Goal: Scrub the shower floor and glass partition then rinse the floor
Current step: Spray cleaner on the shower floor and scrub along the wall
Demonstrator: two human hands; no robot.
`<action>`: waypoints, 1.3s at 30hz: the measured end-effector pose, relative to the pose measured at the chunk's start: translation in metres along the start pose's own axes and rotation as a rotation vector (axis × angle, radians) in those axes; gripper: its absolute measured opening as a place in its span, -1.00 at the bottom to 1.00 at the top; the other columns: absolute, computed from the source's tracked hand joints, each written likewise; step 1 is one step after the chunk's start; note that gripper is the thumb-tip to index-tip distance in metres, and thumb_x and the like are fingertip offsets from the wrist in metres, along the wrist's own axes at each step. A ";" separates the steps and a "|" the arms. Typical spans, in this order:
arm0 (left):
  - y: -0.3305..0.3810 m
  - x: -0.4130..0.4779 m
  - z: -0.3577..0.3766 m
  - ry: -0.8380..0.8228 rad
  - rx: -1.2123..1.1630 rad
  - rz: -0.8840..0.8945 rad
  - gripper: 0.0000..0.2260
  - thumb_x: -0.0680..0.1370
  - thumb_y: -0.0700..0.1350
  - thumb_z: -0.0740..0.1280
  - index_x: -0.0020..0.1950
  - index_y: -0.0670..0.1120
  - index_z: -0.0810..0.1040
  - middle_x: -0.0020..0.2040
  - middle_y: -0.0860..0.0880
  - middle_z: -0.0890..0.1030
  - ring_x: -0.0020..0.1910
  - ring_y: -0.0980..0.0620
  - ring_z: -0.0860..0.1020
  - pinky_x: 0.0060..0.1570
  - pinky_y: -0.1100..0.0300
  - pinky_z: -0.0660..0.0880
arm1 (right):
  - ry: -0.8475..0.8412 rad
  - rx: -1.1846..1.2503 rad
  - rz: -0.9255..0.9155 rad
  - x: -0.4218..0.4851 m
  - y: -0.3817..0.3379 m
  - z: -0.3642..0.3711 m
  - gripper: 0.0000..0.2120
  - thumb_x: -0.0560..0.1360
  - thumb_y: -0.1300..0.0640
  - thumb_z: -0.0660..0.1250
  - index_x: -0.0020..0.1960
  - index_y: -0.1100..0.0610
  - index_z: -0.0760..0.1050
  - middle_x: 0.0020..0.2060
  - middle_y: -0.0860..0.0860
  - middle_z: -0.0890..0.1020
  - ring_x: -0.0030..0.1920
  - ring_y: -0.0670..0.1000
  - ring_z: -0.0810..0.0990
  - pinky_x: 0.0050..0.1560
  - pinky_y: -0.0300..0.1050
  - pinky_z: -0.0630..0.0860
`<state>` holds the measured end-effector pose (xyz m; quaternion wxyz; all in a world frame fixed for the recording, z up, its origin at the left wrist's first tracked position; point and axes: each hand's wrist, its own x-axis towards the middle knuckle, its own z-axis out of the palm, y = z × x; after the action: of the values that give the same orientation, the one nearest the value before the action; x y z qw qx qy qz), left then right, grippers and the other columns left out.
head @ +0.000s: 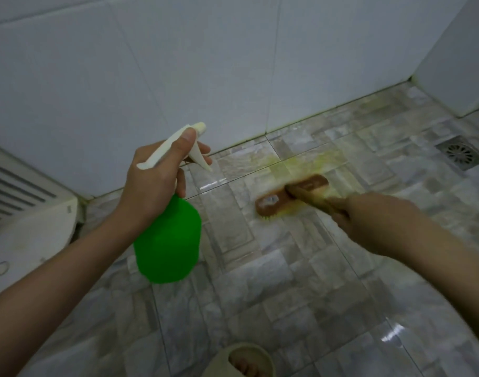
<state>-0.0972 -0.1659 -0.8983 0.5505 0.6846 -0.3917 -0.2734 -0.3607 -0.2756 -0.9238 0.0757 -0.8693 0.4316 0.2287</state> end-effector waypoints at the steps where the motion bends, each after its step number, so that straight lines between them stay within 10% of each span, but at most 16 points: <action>1: 0.000 0.001 0.001 -0.001 -0.001 0.002 -0.74 0.60 0.12 0.24 -0.15 0.17 0.70 -0.08 -0.02 0.73 -0.23 -0.49 0.55 -0.53 0.24 0.39 | -0.023 0.002 -0.053 -0.008 0.003 -0.011 -0.55 0.65 0.02 -0.01 0.39 -0.46 0.02 -0.15 -0.06 0.51 -0.17 -0.01 0.54 -0.21 -0.14 0.48; 5: 0.004 0.005 0.003 0.004 -0.014 0.000 -0.75 0.61 0.10 0.25 -0.13 0.18 0.70 -0.08 -0.03 0.73 -0.23 -0.49 0.55 -0.53 0.24 0.38 | 0.022 0.058 -0.163 0.000 -0.019 0.000 -0.65 0.62 -0.09 0.03 0.38 -0.36 0.25 -0.31 -0.09 0.45 -0.32 -0.03 0.50 -0.38 -0.16 0.43; 14: 0.013 0.011 0.012 0.038 -0.051 0.016 -0.77 0.63 0.05 0.23 -0.05 0.06 0.66 -0.09 -0.05 0.72 -0.15 -0.41 0.57 -0.55 0.24 0.39 | 0.195 0.127 -0.249 0.055 -0.022 0.045 -0.55 0.63 -0.09 0.03 0.50 -0.23 0.09 -0.36 -0.06 0.40 -0.43 -0.02 0.38 -0.49 -0.13 0.35; 21: 0.010 0.013 0.016 0.037 -0.036 0.012 -0.78 0.64 0.02 0.23 0.03 0.00 0.65 -0.06 -0.08 0.71 -0.16 -0.26 0.62 -0.56 0.27 0.39 | 0.363 0.434 0.185 0.126 0.046 0.065 -0.53 0.63 -0.01 0.08 0.53 -0.09 0.16 -0.20 0.12 0.58 -0.26 0.14 0.54 -0.34 -0.07 0.44; 27: 0.015 0.015 0.030 0.005 -0.032 0.003 -0.79 0.63 0.04 0.24 -0.04 0.05 0.66 -0.06 -0.05 0.72 -0.12 -0.31 0.63 -0.56 0.26 0.39 | 0.280 0.364 -0.007 0.119 0.030 0.046 -0.55 0.62 -0.03 0.09 0.50 -0.12 0.18 -0.28 0.00 0.50 -0.34 0.03 0.46 -0.37 -0.12 0.35; 31: 0.011 0.011 0.041 -0.024 -0.023 0.008 -0.74 0.62 0.10 0.24 -0.14 0.16 0.70 -0.09 -0.02 0.73 -0.18 -0.42 0.59 -0.54 0.24 0.40 | 0.154 0.218 0.043 0.092 0.045 0.004 -0.60 0.63 -0.05 0.05 0.46 -0.16 0.27 0.04 0.08 0.58 -0.04 0.15 0.56 -0.12 -0.06 0.42; 35: 0.012 0.016 0.046 -0.027 -0.064 0.004 -0.77 0.63 0.06 0.23 -0.07 0.11 0.67 -0.10 -0.03 0.73 -0.13 -0.30 0.63 -0.56 0.25 0.39 | -0.132 0.095 0.202 0.031 0.071 -0.024 -0.56 0.60 -0.17 0.04 0.35 0.01 0.42 -0.25 0.01 0.48 -0.35 -0.01 0.45 -0.13 -0.03 0.49; 39: 0.014 0.025 0.053 -0.059 -0.020 0.025 -0.73 0.61 0.12 0.24 -0.17 0.23 0.70 -0.08 -0.01 0.73 -0.14 -0.41 0.60 -0.54 0.22 0.40 | 0.084 0.217 0.238 0.074 0.074 0.000 -0.58 0.60 -0.14 0.06 0.38 -0.04 0.39 -0.12 0.06 0.56 -0.22 0.07 0.53 -0.18 -0.06 0.44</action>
<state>-0.1294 -0.2168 -0.8966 0.5490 0.6658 -0.4136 -0.2903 -0.3800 -0.3736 -0.9536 0.1233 -0.8075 0.5566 0.1514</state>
